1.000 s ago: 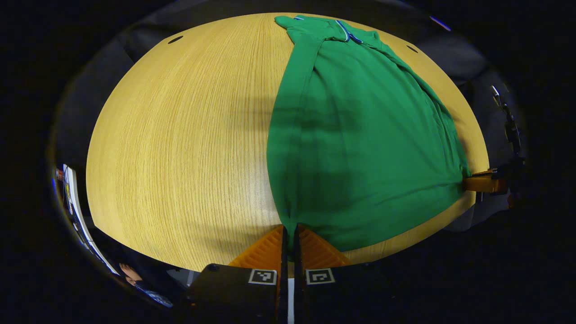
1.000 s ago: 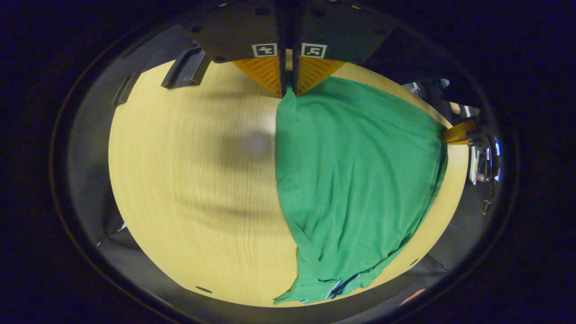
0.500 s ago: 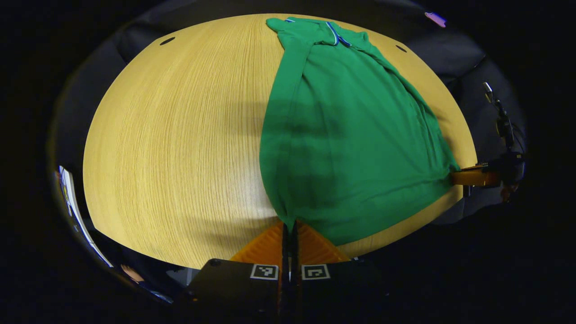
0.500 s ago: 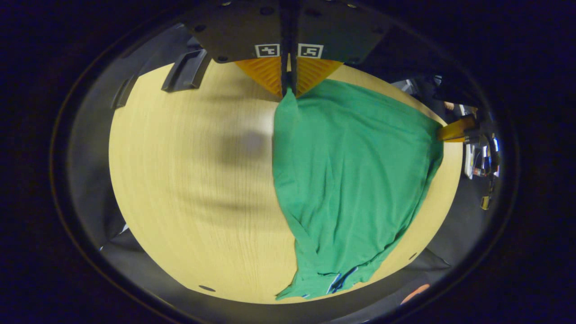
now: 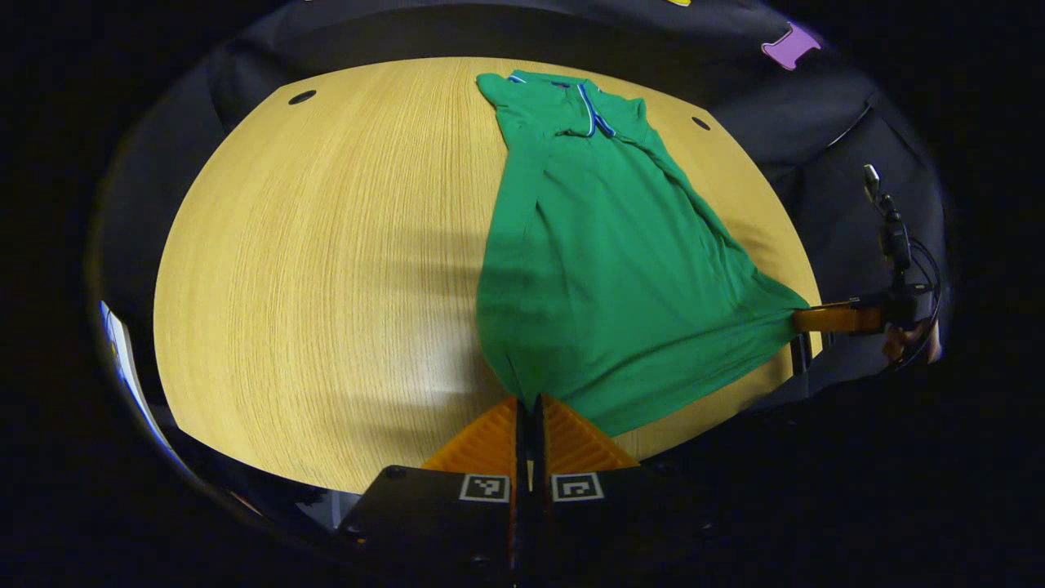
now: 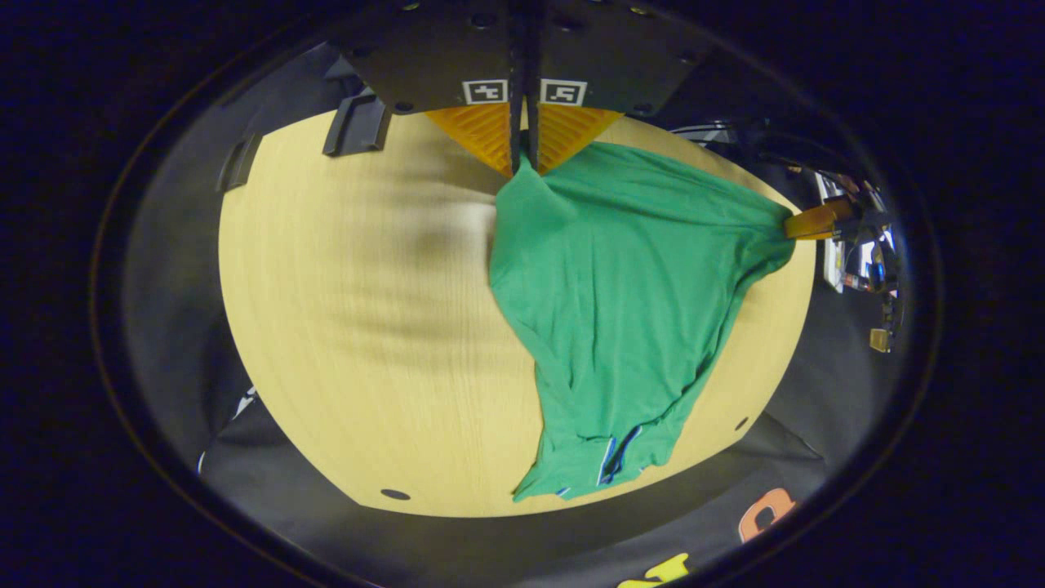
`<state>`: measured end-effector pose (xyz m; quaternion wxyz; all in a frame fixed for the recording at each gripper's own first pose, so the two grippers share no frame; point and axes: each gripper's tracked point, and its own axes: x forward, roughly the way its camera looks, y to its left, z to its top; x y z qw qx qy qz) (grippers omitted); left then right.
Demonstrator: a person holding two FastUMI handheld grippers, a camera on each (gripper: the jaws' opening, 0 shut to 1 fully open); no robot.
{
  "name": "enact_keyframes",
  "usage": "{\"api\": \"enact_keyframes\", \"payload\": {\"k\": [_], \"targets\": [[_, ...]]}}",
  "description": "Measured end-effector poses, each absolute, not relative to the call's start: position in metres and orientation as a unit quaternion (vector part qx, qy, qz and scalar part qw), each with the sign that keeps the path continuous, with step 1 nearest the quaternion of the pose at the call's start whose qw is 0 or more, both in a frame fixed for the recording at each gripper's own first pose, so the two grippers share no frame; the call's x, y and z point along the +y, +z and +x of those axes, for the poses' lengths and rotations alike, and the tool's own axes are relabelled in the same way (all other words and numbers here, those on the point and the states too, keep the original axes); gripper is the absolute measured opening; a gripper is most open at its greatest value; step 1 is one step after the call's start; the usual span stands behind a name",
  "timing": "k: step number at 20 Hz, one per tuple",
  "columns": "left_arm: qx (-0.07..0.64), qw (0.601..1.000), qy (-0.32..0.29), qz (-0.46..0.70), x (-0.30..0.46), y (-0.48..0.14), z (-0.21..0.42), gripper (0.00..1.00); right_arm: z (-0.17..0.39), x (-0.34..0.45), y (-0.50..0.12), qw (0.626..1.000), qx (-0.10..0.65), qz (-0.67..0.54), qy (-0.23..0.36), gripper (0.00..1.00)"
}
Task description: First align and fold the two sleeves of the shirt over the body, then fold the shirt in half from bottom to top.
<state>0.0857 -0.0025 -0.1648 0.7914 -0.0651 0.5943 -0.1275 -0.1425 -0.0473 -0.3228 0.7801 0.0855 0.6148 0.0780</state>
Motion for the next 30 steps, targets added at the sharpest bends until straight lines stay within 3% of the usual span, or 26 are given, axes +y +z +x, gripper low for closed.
{"api": "enact_keyframes", "payload": {"k": [8, 18, 30], "targets": [[0.535, 0.831, -0.148, -0.042, -0.016, -0.151, 0.139, 0.06, -0.085, -0.048, -0.301, 0.815, 0.566, 0.095, 0.078, 0.0], [0.475, 0.868, -0.129, -0.069, -0.02, -0.126, 0.233, 0.06, 0.001, -0.048, -0.271, 0.845, 0.515, 0.116, 0.08, 0.0], [0.406, 0.905, -0.091, -0.094, -0.024, -0.12, 0.381, 0.06, 0.153, -0.053, -0.226, 0.884, 0.441, 0.129, 0.086, 0.0]]}}
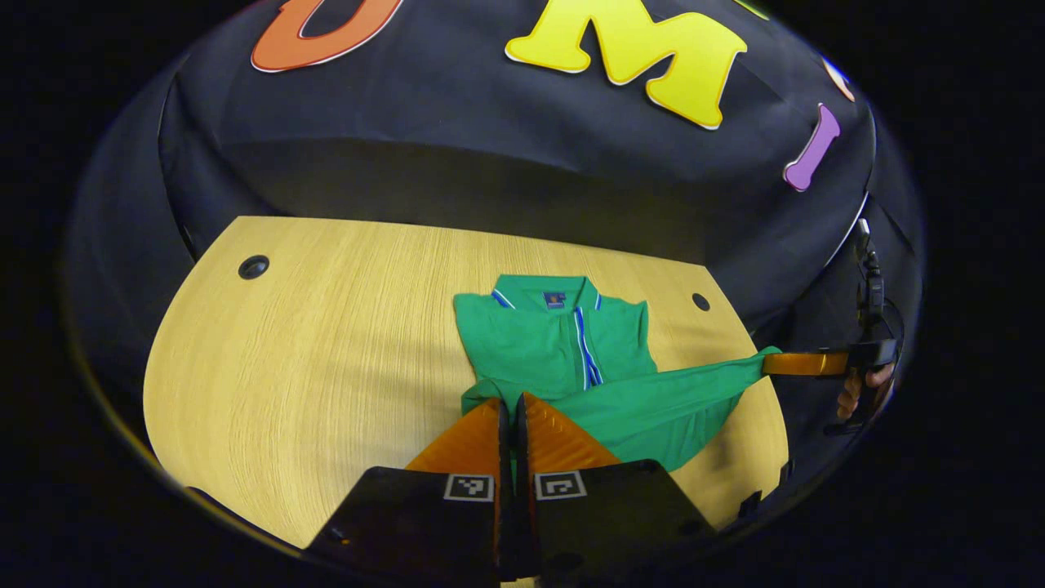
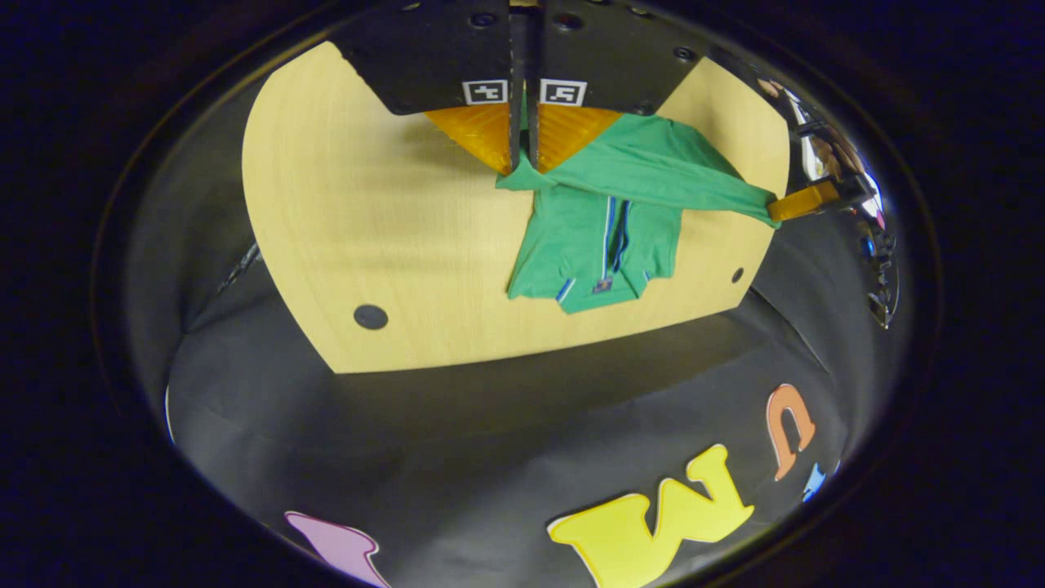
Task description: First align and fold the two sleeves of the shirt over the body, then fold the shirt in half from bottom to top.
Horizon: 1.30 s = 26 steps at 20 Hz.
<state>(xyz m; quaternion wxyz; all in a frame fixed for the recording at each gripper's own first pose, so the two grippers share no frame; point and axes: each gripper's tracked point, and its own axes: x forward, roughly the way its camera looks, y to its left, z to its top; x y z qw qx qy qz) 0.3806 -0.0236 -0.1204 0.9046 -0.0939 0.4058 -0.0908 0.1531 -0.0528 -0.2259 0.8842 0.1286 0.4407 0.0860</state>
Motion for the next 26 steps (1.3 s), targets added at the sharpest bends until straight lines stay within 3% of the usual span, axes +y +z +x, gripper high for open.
{"api": "enact_keyframes", "payload": {"k": [14, 21, 22, 23, 24, 26], "targets": [[0.324, 0.936, -0.012, -0.136, -0.006, -0.15, 0.514, 0.06, 0.294, -0.032, -0.242, 0.915, 0.376, 0.093, 0.113, 0.0], [0.316, 0.943, -0.013, -0.105, -0.008, -0.179, 0.554, 0.07, 0.333, -0.026, -0.279, 0.921, 0.365, 0.087, 0.106, 0.0], [0.319, 0.942, -0.011, -0.106, -0.008, -0.186, 0.557, 0.0, 0.337, -0.026, -0.285, 0.92, 0.367, 0.088, 0.105, 0.0], [0.324, 0.94, -0.009, -0.105, -0.008, -0.193, 0.557, 0.0, 0.34, -0.024, -0.29, 0.919, 0.369, 0.09, 0.105, 0.0], [0.329, 0.938, -0.008, -0.105, -0.007, -0.2, 0.557, 0.09, 0.342, -0.024, -0.295, 0.919, 0.371, 0.09, 0.104, 0.0], [0.334, 0.936, -0.009, -0.111, -0.006, -0.21, 0.559, 0.11, 0.344, -0.024, -0.305, 0.918, 0.373, 0.087, 0.104, 0.0]]}}
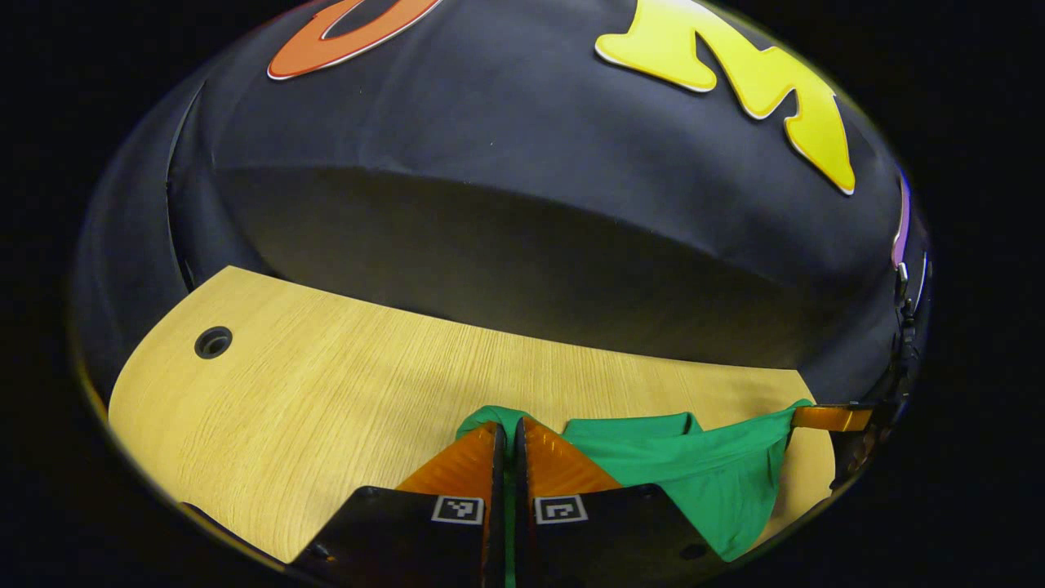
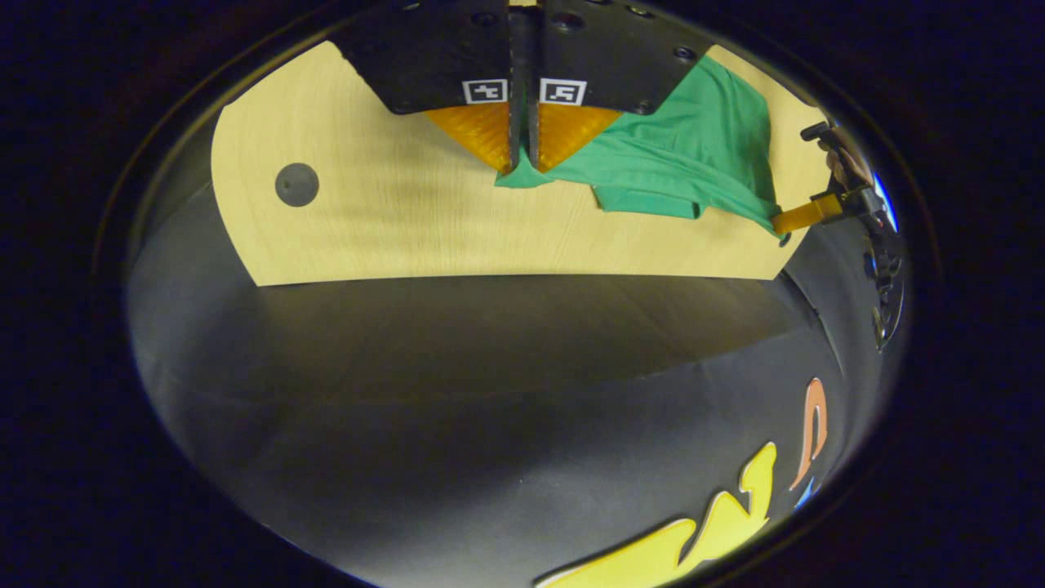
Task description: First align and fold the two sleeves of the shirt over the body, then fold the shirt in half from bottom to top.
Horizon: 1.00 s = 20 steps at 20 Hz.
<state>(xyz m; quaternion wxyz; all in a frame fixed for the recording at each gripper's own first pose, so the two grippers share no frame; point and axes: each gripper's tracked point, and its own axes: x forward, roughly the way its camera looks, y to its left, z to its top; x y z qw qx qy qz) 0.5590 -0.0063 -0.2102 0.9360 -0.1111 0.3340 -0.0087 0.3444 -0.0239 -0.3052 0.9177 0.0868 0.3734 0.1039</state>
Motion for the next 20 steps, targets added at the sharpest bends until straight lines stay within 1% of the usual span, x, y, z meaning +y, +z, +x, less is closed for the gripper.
{"api": "enact_keyframes", "payload": {"k": [2, 3, 4, 5, 6, 8, 9, 11, 12, 13, 14, 15, 16, 17, 18, 20], "targets": [[0.338, 0.933, -0.018, -0.119, -0.009, -0.22, 0.562, 0.14, 0.348, -0.027, -0.316, 0.918, 0.377, 0.078, 0.099, 0.0], [0.343, 0.932, -0.018, -0.119, -0.008, -0.227, 0.562, 0.18, 0.351, -0.026, -0.321, 0.918, 0.377, 0.076, 0.096, 0.0], [0.347, 0.931, -0.014, -0.115, -0.006, -0.231, 0.562, 0.19, 0.351, -0.026, -0.324, 0.918, 0.378, 0.07, 0.096, 0.0], [0.356, 0.928, -0.011, -0.11, -0.003, -0.236, 0.558, 0.29, 0.349, -0.025, -0.328, 0.918, 0.381, 0.062, 0.095, 0.04], [0.362, 0.926, -0.006, -0.108, -0.002, -0.24, 0.556, 0.46, 0.348, -0.026, -0.332, 0.918, 0.382, 0.05, 0.092, 0.05], [0.363, 0.925, 0.009, -0.11, 0.006, -0.237, 0.552, 0.82, 0.342, -0.027, -0.333, 0.921, 0.38, 0.037, 0.085, 0.14], [0.361, 0.925, 0.014, -0.115, 0.009, -0.232, 0.549, 1.0, 0.335, -0.03, -0.334, 0.921, 0.381, 0.033, 0.074, 0.33], [0.354, 0.928, 0.024, -0.116, 0.019, -0.221, 0.543, 1.0, 0.326, -0.035, -0.329, 0.924, 0.377, 0.034, 0.054, 0.7], [0.349, 0.93, 0.029, -0.111, 0.024, -0.211, 0.539, 1.0, 0.321, -0.036, -0.321, 0.926, 0.372, 0.039, 0.047, 0.82], [0.343, 0.933, 0.034, -0.106, 0.03, -0.202, 0.535, 1.0, 0.316, -0.036, -0.313, 0.929, 0.365, 0.043, 0.041, 0.89], [0.336, 0.935, 0.035, -0.104, 0.032, -0.19, 0.532, 1.0, 0.312, -0.037, -0.302, 0.933, 0.354, 0.043, 0.035, 0.94], [0.325, 0.94, 0.038, -0.099, 0.036, -0.173, 0.526, 1.0, 0.305, -0.038, -0.289, 0.938, 0.343, 0.041, 0.03, 0.97], [0.313, 0.945, 0.041, -0.086, 0.04, -0.158, 0.524, 1.0, 0.298, -0.037, -0.273, 0.943, 0.33, 0.039, 0.025, 0.94], [0.303, 0.949, 0.042, -0.076, 0.042, -0.144, 0.52, 1.0, 0.291, -0.035, -0.257, 0.948, 0.316, 0.038, 0.021, 0.93], [0.293, 0.953, 0.04, -0.071, 0.041, -0.132, 0.516, 1.0, 0.282, -0.032, -0.239, 0.953, 0.301, 0.038, 0.019, 0.96], [0.268, 0.96, 0.032, -0.078, 0.037, -0.084, 0.498, 1.0, 0.259, -0.026, -0.201, 0.962, 0.27, 0.038, 0.016, 0.96]]}}
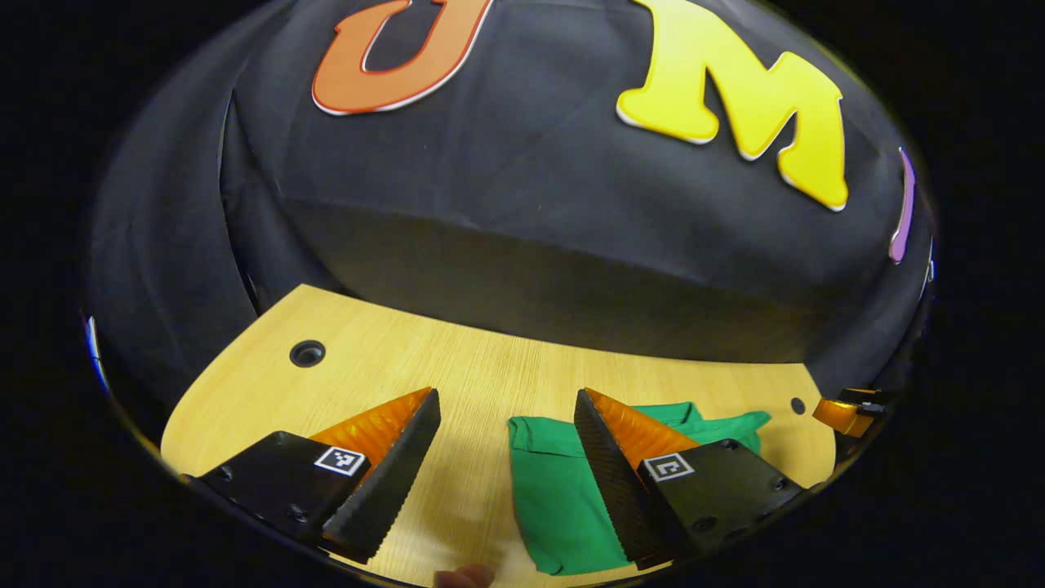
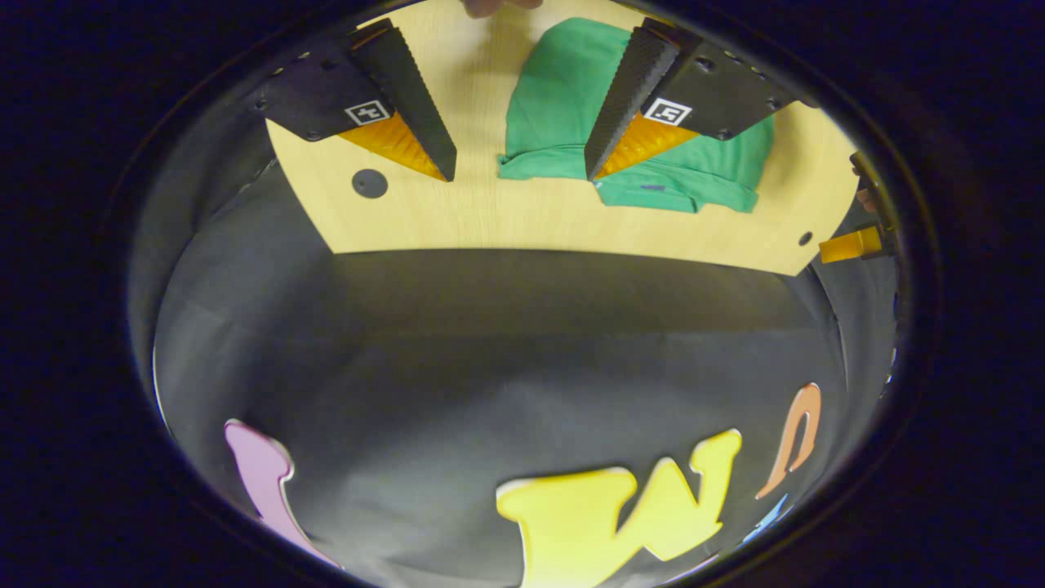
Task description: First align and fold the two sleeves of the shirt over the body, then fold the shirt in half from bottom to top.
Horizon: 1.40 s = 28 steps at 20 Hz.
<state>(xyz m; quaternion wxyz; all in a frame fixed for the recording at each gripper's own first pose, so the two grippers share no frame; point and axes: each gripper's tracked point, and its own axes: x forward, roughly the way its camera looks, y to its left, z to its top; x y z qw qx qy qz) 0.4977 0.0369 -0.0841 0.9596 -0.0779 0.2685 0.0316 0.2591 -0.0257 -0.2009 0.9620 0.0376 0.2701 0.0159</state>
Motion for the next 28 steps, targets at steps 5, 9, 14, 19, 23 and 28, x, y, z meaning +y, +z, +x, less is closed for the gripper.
{"api": "enact_keyframes", "payload": {"k": [5, 9, 14, 19, 23, 28], "targets": [[0.208, 0.977, 0.016, -0.053, 0.017, 0.011, 0.438, 1.0, 0.177, -0.013, -0.113, 0.979, 0.201, 0.035, 0.017, 0.94], [0.153, 0.987, -0.002, -0.052, -0.008, 0.076, 0.384, 1.0, 0.11, -0.003, -0.065, 0.985, 0.165, 0.054, 0.022, 0.96], [0.116, 0.993, -0.024, -0.017, -0.036, 0.108, 0.323, 1.0, 0.042, 0.001, -0.041, 0.989, 0.136, 0.053, 0.026, 0.96], [0.12, 0.992, -0.03, -0.011, -0.059, 0.105, 0.283, 1.0, 0.006, -0.002, -0.041, 0.993, 0.114, 0.028, 0.017, 0.96], [0.107, 0.994, -0.023, -0.002, -0.066, 0.11, 0.274, 1.0, -0.003, 0.003, -0.04, 0.992, 0.121, 0.038, 0.022, 0.96], [0.111, 0.994, -0.019, -0.007, -0.069, 0.108, 0.273, 1.0, -0.002, 0.004, -0.038, 0.992, 0.119, 0.041, 0.027, 0.94]]}}
